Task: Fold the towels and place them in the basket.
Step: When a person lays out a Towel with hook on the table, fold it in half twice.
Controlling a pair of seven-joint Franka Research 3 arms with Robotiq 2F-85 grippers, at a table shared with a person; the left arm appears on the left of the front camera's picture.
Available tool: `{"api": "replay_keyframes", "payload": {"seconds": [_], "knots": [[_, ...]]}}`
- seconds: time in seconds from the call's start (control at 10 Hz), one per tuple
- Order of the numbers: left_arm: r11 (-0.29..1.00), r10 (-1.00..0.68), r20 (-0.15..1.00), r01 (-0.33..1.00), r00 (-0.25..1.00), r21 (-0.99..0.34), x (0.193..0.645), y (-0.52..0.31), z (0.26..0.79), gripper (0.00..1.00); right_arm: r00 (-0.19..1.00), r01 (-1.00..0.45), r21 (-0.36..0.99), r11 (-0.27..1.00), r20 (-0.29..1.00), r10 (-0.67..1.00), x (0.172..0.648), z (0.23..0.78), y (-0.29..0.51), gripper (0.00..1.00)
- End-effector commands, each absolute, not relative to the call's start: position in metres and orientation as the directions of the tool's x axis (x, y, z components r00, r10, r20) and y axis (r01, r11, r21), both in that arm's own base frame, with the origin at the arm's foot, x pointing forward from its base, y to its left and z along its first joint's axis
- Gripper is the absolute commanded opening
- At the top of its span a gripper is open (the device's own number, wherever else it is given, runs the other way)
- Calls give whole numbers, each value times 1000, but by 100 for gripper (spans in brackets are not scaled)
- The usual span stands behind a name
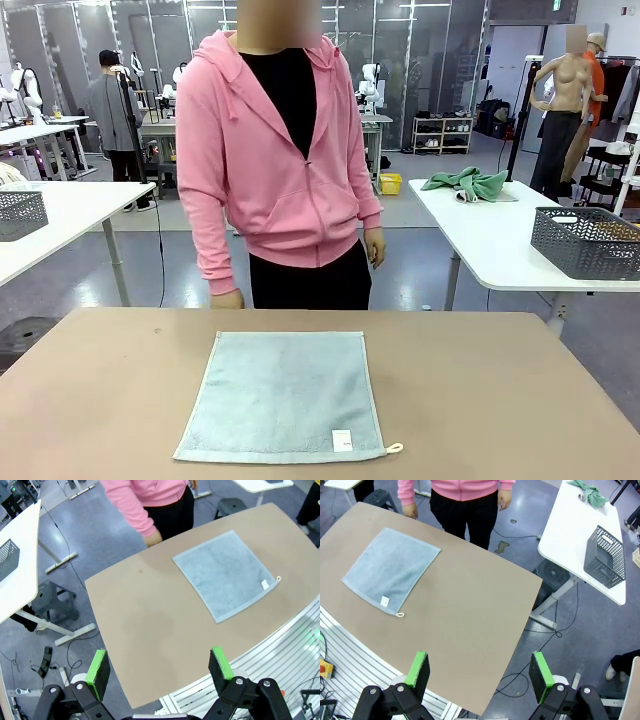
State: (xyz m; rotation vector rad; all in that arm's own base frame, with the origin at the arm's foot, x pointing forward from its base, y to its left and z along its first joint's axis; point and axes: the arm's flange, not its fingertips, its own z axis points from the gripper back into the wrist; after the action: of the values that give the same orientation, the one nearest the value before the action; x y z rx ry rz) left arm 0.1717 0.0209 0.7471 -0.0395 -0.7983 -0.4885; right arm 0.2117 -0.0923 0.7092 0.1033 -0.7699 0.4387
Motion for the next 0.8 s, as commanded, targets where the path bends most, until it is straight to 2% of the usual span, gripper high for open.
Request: {"api": "replay_keyframes", "payload": {"seconds": [0.0,0.2,0.3,0.5,0.6,0.7], "knots": [[888,-406,696,435,593,147,172,21,747,100,633,-420,-68,905,693,346,212,709,-92,100],[753,-645,544,568,537,333,183,-22,740,100,560,-584,-233,778,579,593,220,699,-47,100],[707,-703,462,598,540,378,193,-43,732,100,518,-648,-276,710,523,676,227,690,-19,100],[582,-808,383,710,448,396,208,-78,709,100,415,-759,-330,561,417,808,238,663,30,100],[480,-875,281,784,394,394,223,-104,685,100,357,-818,-319,478,368,858,242,641,60,100],[430,-900,244,830,362,354,234,-118,662,100,306,-859,-306,411,336,891,246,620,86,100]]}}
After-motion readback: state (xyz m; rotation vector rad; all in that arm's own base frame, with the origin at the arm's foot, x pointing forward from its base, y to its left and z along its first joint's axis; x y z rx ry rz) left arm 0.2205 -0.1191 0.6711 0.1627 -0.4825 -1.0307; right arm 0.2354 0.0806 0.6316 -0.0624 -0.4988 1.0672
